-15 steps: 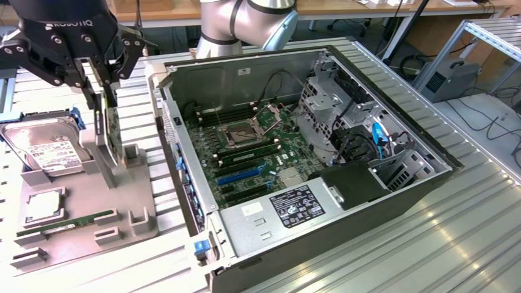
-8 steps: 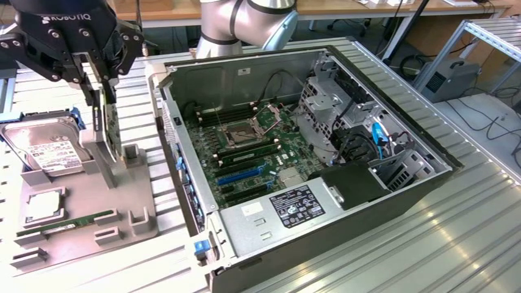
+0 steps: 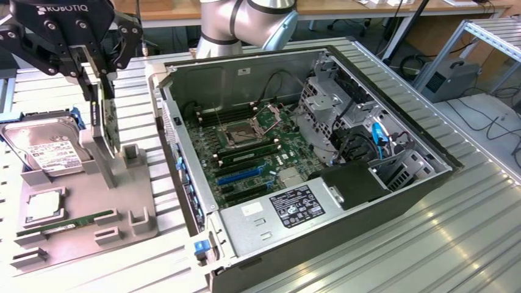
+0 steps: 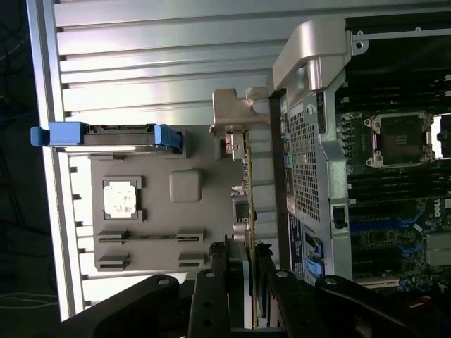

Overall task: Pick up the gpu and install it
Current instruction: 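Pick up the gpu and move the gpu toward the slot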

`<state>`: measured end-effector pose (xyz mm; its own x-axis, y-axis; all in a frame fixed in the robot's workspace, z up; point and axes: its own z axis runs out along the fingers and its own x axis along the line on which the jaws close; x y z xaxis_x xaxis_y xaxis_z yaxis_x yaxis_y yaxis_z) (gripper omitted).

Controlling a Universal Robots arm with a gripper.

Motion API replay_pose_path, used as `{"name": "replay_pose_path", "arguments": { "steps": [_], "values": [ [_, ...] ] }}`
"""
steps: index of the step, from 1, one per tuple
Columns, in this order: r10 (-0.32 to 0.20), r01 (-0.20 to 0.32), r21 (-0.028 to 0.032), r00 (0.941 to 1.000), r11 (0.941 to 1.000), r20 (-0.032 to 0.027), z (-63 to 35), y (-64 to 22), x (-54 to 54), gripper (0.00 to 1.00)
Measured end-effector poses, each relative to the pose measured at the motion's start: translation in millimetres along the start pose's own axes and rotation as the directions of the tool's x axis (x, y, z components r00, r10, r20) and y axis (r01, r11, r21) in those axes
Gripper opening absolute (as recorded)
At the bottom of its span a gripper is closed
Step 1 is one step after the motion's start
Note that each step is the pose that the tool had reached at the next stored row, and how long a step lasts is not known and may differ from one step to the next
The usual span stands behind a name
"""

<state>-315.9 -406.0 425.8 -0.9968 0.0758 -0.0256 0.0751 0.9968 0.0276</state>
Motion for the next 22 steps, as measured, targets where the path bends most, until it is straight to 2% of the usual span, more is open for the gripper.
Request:
{"name": "replay_pose_path", "arguments": {
  "steps": [11, 22],
  "values": [
    [0.000, 0.000, 0.0001, 1.0000, 1.0000, -0.0001, -0.4, -0.5, -1.4, 0.27],
    [0.000, 0.000, 0.0001, 1.0000, 1.0000, -0.0001, -0.1, -0.2, -11.6, 0.27]
  ]
}}
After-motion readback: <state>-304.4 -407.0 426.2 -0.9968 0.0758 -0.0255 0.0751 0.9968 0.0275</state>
